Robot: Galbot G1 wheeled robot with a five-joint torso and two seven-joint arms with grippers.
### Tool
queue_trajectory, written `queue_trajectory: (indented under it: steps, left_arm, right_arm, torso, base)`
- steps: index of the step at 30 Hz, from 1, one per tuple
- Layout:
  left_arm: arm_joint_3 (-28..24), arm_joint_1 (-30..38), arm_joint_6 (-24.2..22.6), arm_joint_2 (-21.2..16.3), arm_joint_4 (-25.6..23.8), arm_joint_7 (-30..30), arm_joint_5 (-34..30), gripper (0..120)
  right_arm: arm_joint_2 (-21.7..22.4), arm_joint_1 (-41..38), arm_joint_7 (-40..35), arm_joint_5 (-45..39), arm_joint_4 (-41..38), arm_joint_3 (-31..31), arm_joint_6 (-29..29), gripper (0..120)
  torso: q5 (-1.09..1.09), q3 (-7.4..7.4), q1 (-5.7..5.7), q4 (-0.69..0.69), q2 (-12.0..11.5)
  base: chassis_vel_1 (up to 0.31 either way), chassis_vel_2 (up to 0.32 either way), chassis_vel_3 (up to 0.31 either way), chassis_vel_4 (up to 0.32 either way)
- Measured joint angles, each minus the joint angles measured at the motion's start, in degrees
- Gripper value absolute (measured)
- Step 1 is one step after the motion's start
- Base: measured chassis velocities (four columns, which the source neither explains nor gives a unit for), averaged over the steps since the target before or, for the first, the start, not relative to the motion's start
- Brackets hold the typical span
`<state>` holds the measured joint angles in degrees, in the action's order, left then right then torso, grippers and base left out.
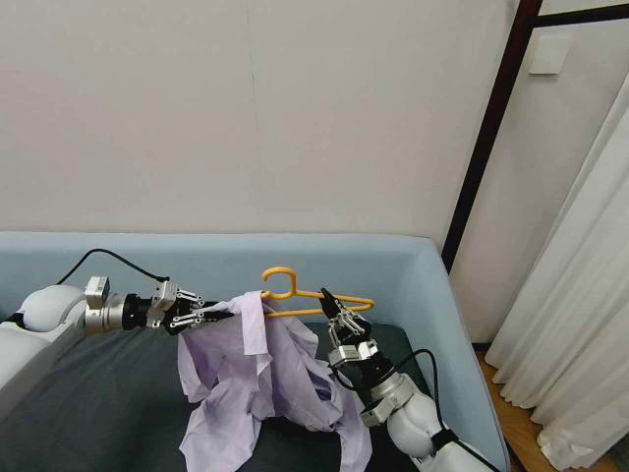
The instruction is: Pick up the clothes from the sofa and hang them on the clothes hanger.
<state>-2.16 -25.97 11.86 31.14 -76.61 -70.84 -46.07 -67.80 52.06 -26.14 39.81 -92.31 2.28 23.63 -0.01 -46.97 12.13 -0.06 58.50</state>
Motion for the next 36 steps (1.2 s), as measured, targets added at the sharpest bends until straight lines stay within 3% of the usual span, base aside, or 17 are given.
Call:
queue_trajectory:
  steps: [1, 3, 5, 9, 12, 16, 22, 31, 36]
  left_arm:
    - [0.1, 0.1, 0.0, 0.2, 0.3, 0.2, 0.1, 7]
    - [0.1, 0.1, 0.0, 0.2, 0.3, 0.2, 0.1, 7]
    - [0.7, 0.3, 0.0, 0.4, 0.8, 0.5, 0.1, 7]
    - [1.4, 0.3, 0.1, 0.4, 1.0, 0.5, 0.1, 7]
    - [1.5, 0.4, 0.2, 0.2, 1.0, 0.5, 0.0, 7]
    - [1.6, 0.5, 0.3, -0.2, 0.7, 0.6, -0.1, 7]
    - [1.7, 0.6, 0.7, -0.1, 0.5, 0.8, -0.2, 7]
    - [1.8, 0.1, 1.1, 0.4, 0.5, 1.1, -0.1, 7]
    - [1.8, -0.1, 1.4, 0.3, 0.5, 1.1, 0.0, 7]
  right_arm:
    - [0.6, 0.5, 2.9, -4.2, -0.8, 0.0, 2.8, 25]
    - [0.6, 0.6, 3.5, -4.9, -0.9, 0.0, 3.5, 25]
    - [1.3, 1.5, 12.4, -12.3, -1.4, -0.3, 11.2, 36]
    - [2.2, 3.1, 20.3, -23.5, -0.4, -0.1, 14.3, 50]
    - [3.2, 3.7, 26.0, -35.3, 4.2, 0.5, 11.2, 66]
    - [3.8, 3.8, 28.7, -43.0, 7.2, 1.2, 5.3, 79]
    - [3.8, 3.9, 29.2, -43.9, 9.4, 2.7, -3.9, 98]
    - [2.1, 3.7, 30.6, -40.7, 12.9, 3.4, -5.3, 100]
    - [0.9, 2.8, 30.4, -40.5, 14.0, 3.6, -6.2, 84]
  torso:
    - [-0.01, 0.0, 0.0, 0.0, 0.0]
    - [-0.01, 0.0, 0.0, 0.0, 0.0]
    - [0.0, 0.0, 0.0, 0.0, 0.0]
    - [-0.01, 0.0, 0.0, 0.01, 0.0]
    - [0.0, 0.0, 0.0, -0.01, 0.0]
    - [0.0, 0.0, 0.0, -0.01, 0.0]
    - [-0.01, 0.0, 0.0, 0.01, 0.0]
    - [-0.01, 0.0, 0.0, -0.01, 0.0]
    - [-0.01, 0.0, 0.0, 0.01, 0.0]
  base:
    - [0.0, 0.0, 0.0, 0.0]
    - [0.0, 0.0, 0.0, 0.0]
    - [0.0, 0.0, 0.0, 0.0]
    - [0.0, 0.0, 0.0, 0.0]
    - [0.0, 0.0, 0.0, 0.0]
    - [0.0, 0.0, 0.0, 0.0]
    - [0.0, 0.0, 0.0, 0.0]
    - [0.0, 0.0, 0.0, 0.0]
    - [0.0, 0.0, 0.0, 0.0]
